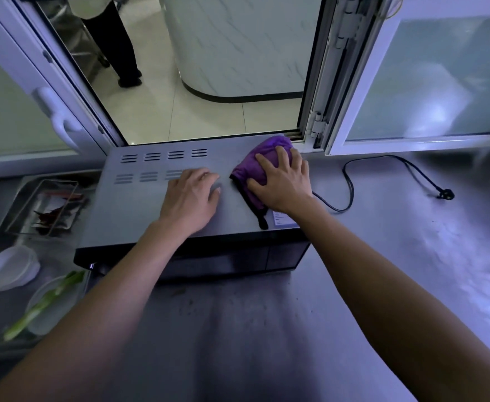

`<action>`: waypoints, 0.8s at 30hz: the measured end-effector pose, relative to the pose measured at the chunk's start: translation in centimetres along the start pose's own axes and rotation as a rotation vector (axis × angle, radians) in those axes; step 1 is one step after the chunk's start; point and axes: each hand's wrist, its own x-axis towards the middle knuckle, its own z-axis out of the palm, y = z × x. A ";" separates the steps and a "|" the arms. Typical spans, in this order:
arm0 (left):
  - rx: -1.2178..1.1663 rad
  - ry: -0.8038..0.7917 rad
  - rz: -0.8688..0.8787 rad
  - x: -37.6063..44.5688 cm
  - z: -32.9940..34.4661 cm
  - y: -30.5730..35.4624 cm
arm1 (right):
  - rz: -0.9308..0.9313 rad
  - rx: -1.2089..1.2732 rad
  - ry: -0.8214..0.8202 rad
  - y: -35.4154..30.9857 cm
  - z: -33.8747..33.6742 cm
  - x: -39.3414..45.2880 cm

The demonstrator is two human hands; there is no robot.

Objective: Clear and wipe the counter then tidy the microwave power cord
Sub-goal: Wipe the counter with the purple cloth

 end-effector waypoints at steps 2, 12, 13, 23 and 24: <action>0.001 -0.012 -0.010 0.3 0.1 -0.7 | -0.028 -0.007 -0.011 -0.2 0.1 1.1; 0.003 0.028 -0.025 -1.6 -0.8 -5.5 | -0.140 0.001 -0.037 -6.2 1.2 2.7; -0.003 0.038 -0.034 -2.0 -1.1 -6.2 | -0.149 0.002 -0.036 -7.3 1.4 2.7; -0.057 0.101 -0.081 -8.0 -3.6 -16.4 | -0.167 -0.018 -0.041 -17.9 3.2 0.9; -0.076 0.103 -0.076 -8.6 -3.9 -17.3 | -0.164 -0.020 -0.047 -19.1 3.4 0.8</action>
